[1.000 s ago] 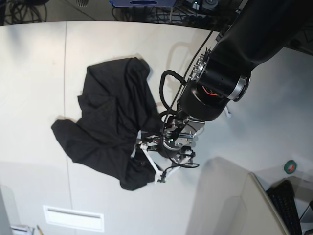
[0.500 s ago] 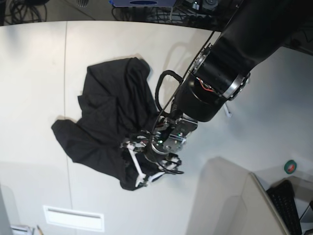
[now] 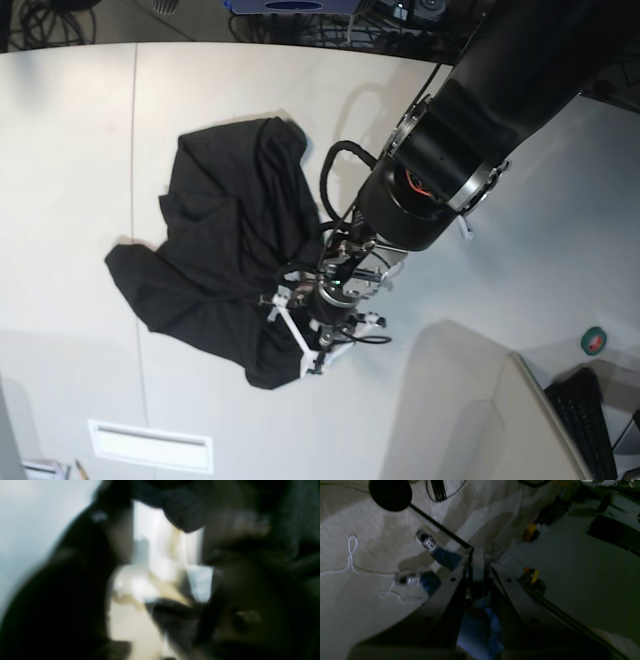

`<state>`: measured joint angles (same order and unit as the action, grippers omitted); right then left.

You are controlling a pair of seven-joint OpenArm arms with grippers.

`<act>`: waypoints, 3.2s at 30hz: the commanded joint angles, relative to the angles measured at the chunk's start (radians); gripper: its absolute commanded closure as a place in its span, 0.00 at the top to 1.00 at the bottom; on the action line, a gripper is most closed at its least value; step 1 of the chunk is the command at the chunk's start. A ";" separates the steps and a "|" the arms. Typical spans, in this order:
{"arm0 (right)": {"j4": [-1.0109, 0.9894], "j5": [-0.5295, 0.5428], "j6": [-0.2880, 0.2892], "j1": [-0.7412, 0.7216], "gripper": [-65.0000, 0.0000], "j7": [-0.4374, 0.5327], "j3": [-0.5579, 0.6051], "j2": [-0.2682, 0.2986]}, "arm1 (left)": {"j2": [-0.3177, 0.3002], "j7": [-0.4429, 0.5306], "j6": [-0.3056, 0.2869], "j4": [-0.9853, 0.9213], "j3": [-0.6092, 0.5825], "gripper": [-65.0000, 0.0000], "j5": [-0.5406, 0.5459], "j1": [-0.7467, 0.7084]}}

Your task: Layout the t-shirt on the table in an organized manner, then fold the t-shirt properly

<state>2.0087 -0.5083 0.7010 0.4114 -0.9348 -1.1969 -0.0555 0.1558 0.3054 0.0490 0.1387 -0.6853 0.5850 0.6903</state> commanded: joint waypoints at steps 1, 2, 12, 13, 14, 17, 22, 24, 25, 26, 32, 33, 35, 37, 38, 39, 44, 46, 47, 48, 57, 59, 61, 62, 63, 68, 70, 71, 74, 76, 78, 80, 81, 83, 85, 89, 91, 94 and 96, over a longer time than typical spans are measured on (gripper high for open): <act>0.019 -0.031 -0.003 0.007 0.00 -0.010 -0.028 0.013 | 0.001 0.039 -0.019 0.008 0.002 0.06 0.003 0.042; 0.019 -0.031 -0.003 0.001 0.00 -0.010 -0.039 0.013 | 0.001 0.039 -0.047 0.006 0.003 0.00 0.003 0.055; 0.019 -0.031 -0.003 0.002 0.00 -0.008 -0.050 0.015 | 0.001 0.011 -0.099 0.005 0.014 0.00 0.017 0.064; 0.019 -0.031 -0.003 0.002 0.00 -0.008 -0.050 0.015 | 0.001 0.015 -0.073 0.005 0.036 0.13 0.040 0.061; 0.019 -0.031 -0.003 0.002 0.00 -0.008 -0.050 0.015 | 0.001 0.016 -0.021 0.005 0.074 0.33 0.074 0.047; 0.019 -0.031 -0.003 0.014 0.00 -0.008 -0.051 0.015 | 0.001 0.018 0.147 0.005 0.203 0.88 0.158 0.038; 0.019 -0.029 -0.003 0.016 0.00 -0.008 -0.051 0.015 | -0.008 0.018 0.156 0.006 0.155 0.87 0.158 0.038; 0.019 -0.029 -0.003 0.016 0.00 -0.008 -0.051 0.015 | -0.008 0.018 0.156 0.006 0.132 0.88 0.160 0.038; 0.019 -0.029 -0.003 0.016 0.00 -0.008 -0.051 0.015 | -0.008 0.018 0.154 0.006 0.121 0.88 0.160 0.038; 0.019 -0.029 -0.003 0.016 0.00 -0.008 -0.051 0.015 | -0.008 0.018 0.154 0.006 0.120 0.88 0.160 0.038; 0.019 -0.029 -0.003 0.019 0.00 -0.008 -0.051 0.015 | -0.002 0.008 0.074 0.006 0.121 0.88 0.158 0.044; 0.019 -0.029 -0.003 0.020 0.00 -0.008 -0.051 0.015 | -0.002 0.008 0.068 0.006 0.121 0.88 0.158 0.044; 0.019 -0.029 -0.003 0.020 0.00 -0.008 -0.051 0.015 | 0.000 0.005 0.058 0.011 0.118 0.88 0.158 0.045; 0.019 -0.029 -0.003 0.022 0.00 -0.008 -0.051 0.015 | 0.000 -0.028 0.010 0.012 0.071 0.88 0.152 0.045; 0.019 -0.029 -0.003 0.022 0.00 -0.008 -0.051 0.015 | 0.000 -0.047 -0.011 0.014 0.049 0.88 0.154 0.047; 0.019 -0.029 -0.003 0.022 0.00 -0.008 -0.051 0.015 | 0.000 -0.068 -0.024 0.014 0.028 0.88 0.152 0.055; 0.019 -0.029 -0.003 0.022 0.00 -0.008 -0.053 0.013 | -0.002 -0.088 -0.030 0.006 0.017 0.88 0.152 0.056; 0.019 -0.029 -0.003 0.022 0.00 -0.008 -0.068 0.013 | -0.002 -0.091 -0.033 0.006 0.006 0.87 0.148 0.056; 0.019 -0.029 -0.003 0.022 0.00 -0.008 -0.079 0.013 | -0.002 -0.093 -0.044 0.006 0.006 0.87 0.148 0.056; 0.019 -0.029 -0.003 0.022 0.00 -0.008 -0.085 0.013 | -0.002 -0.093 -0.068 0.006 0.006 0.87 0.148 0.058; 0.019 -0.026 -0.003 0.048 0.00 -0.008 -0.087 0.013 | -0.002 -0.085 -0.102 -0.020 0.016 0.71 0.149 0.065; 0.019 -0.026 -0.003 0.048 0.00 -0.008 -0.087 0.013 | -0.005 -0.085 -0.102 -0.020 0.017 0.42 0.151 0.067; 0.019 -0.026 -0.003 0.048 0.00 -0.008 -0.087 0.013 | -0.005 -0.079 -0.108 -0.018 0.017 0.21 0.149 0.067; 0.019 -0.026 -0.003 0.048 0.00 -0.008 -0.087 0.013 | -0.006 -0.062 -0.113 -0.018 0.009 0.17 0.149 0.067; 0.019 -0.026 -0.003 0.048 0.00 -0.008 -0.087 0.013 | -0.006 -0.047 -0.127 -0.018 0.006 0.14 0.148 0.067; 0.019 -0.026 -0.003 0.048 0.00 -0.008 -0.088 0.013 | -0.006 -0.024 -0.151 -0.021 0.003 0.00 0.146 0.065; 0.019 -0.026 -0.003 0.048 0.00 -0.008 -0.088 0.013 | -0.006 -0.024 -0.151 -0.020 0.005 0.00 0.146 0.067; 0.019 -0.026 -0.003 0.048 0.00 -0.008 -0.088 0.013 | -0.006 -0.024 -0.151 -0.020 0.005 0.00 0.146 0.067; 0.019 -0.026 -0.003 0.048 0.00 -0.008 -0.088 0.013 | -0.006 -0.022 -0.151 -0.018 0.016 0.00 0.146 0.068; 0.019 -0.026 -0.003 0.048 0.00 -0.008 -0.088 0.013 | -0.006 -0.022 -0.150 -0.018 0.017 0.00 0.148 0.070; 0.019 -0.026 -0.003 0.048 0.00 -0.008 -0.088 0.013 | -0.006 -0.022 -0.142 -0.023 0.017 0.02 0.154 0.076; 0.019 -0.026 -0.003 0.048 0.00 -0.008 -0.088 0.013 | -0.006 -0.022 -0.093 -0.023 0.051 0.43 0.155 0.073; 0.019 -0.026 -0.003 0.048 0.00 -0.008 -0.088 0.013 | -0.006 -0.022 -0.048 -0.023 0.080 0.64 0.155 0.072; 0.019 -0.026 -0.003 0.048 0.00 -0.008 -0.088 0.013 | -0.006 -0.030 -0.016 -0.023 0.126 0.90 0.149 0.072; 0.019 -0.026 -0.003 0.048 0.00 -0.008 -0.088 0.013 | -0.006 -0.028 -0.016 -0.023 0.134 0.89 0.146 0.072; 0.019 -0.026 -0.003 0.048 0.00 -0.008 -0.088 0.013 | -0.006 -0.028 -0.016 -0.020 0.134 0.84 0.146 0.076; 0.019 -0.026 -0.003 0.048 0.00 -0.008 -0.088 0.013 | -0.006 -0.027 -0.016 -0.020 0.129 0.84 0.146 0.078; 0.019 -0.026 -0.003 0.048 0.00 -0.008 -0.088 0.013 | -0.006 -0.025 -0.016 -0.018 0.088 0.84 0.146 0.078; 0.019 -0.026 -0.003 0.048 0.00 -0.008 -0.088 0.013 | -0.006 -0.024 -0.016 -0.018 0.069 0.84 0.146 0.076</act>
<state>2.0090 -0.5171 0.7010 0.4496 -0.9413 -1.2762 -0.0551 0.1413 0.2516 0.0376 0.1055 -0.6155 0.7345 0.7307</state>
